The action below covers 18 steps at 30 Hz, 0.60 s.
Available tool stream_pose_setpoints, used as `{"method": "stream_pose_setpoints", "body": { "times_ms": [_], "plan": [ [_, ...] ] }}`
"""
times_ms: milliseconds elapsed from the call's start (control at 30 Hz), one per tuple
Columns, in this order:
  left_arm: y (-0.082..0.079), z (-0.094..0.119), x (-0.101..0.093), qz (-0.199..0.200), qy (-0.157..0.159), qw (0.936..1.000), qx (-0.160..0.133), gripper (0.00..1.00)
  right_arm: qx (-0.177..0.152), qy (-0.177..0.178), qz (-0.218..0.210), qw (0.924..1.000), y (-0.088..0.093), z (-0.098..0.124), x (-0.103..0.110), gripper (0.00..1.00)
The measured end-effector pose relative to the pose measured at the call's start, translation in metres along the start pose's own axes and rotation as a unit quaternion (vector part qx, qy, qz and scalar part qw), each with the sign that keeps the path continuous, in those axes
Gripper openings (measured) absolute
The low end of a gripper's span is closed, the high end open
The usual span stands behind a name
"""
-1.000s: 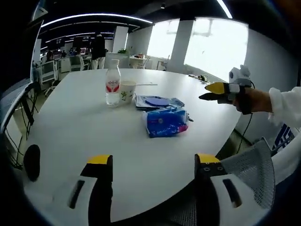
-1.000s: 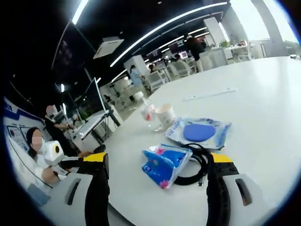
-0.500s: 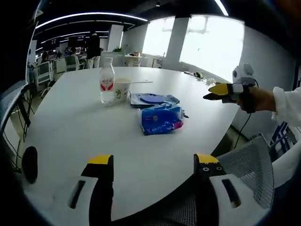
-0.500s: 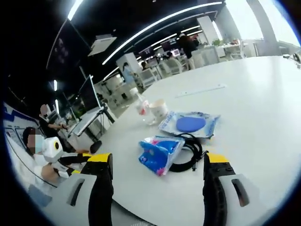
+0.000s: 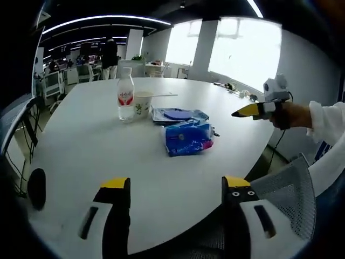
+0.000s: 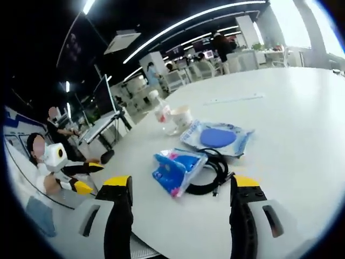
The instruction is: Arrange the tabletop items into an orderly group along one side of the table until the central work area is clear of visible clutter.
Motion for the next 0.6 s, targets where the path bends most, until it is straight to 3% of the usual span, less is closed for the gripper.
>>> {"method": "stream_pose_setpoints", "body": {
  "times_ms": [100,233,367,600],
  "plan": [
    [-0.001,0.001,0.002,0.004,-0.018,0.9998,-0.005,0.7,0.006,-0.011,-0.001,0.9999,0.003,-0.003,-0.009,0.71],
    [-0.002,-0.008,-0.001,-0.012,-0.044,0.9989,0.01,0.71,0.013,-0.027,0.006,0.9995,0.004,-0.006,-0.03,0.69],
    [-0.009,-0.023,-0.02,0.006,-0.063,0.998,0.003,0.72,0.024,-0.058,0.043,0.9971,-0.003,-0.004,-0.049,0.68],
    [-0.022,-0.058,-0.066,0.045,-0.105,0.9931,-0.027,0.73,0.045,-0.129,0.055,0.9891,-0.01,0.004,-0.069,0.65]
  ]
}}
Point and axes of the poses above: the point that each gripper's makers call its tool centre point, and the gripper's own axes: z roughly backward along the fingers, x roughly to its left, y roughly out of its underside, the point moved 10 cm from there along z, roughly backward along the fingers, and after that the axes turned 15 degrees about z, right-handed, at the moved point
